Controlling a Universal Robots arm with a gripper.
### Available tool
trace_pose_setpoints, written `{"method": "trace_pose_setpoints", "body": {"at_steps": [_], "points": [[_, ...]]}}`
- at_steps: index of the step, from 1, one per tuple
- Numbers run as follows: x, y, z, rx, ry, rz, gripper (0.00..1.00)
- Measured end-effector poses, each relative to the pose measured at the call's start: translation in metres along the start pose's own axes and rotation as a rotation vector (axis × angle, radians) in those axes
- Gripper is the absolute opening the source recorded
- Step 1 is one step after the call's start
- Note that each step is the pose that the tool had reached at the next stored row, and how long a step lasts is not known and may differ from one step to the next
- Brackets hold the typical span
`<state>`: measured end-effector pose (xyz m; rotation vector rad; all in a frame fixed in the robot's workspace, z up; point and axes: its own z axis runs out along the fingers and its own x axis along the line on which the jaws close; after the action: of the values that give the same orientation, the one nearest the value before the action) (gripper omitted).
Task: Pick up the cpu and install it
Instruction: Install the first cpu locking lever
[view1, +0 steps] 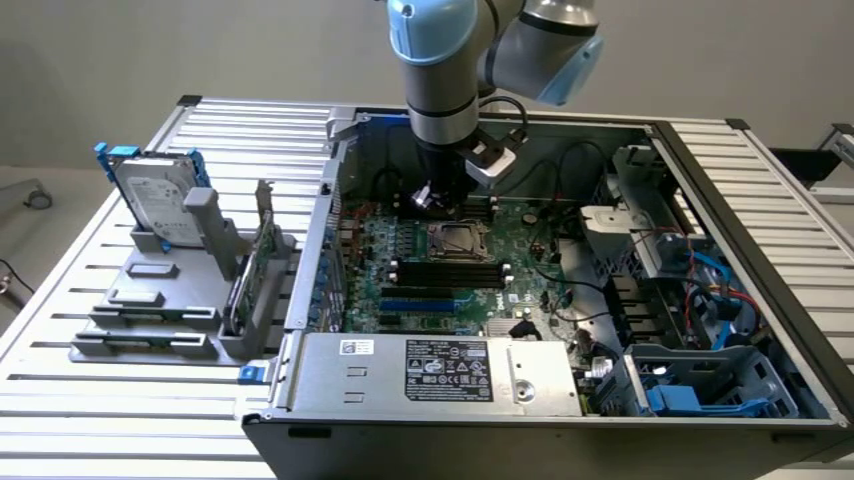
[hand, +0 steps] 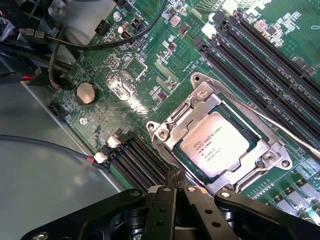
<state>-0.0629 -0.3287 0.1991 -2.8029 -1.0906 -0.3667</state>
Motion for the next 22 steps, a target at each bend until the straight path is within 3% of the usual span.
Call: {"method": "trace_pose_setpoints", "body": {"at_steps": [22], "points": [[0.0023,-0.0034,0.0022,0.0001,0.0001,0.0,0.11]]}}
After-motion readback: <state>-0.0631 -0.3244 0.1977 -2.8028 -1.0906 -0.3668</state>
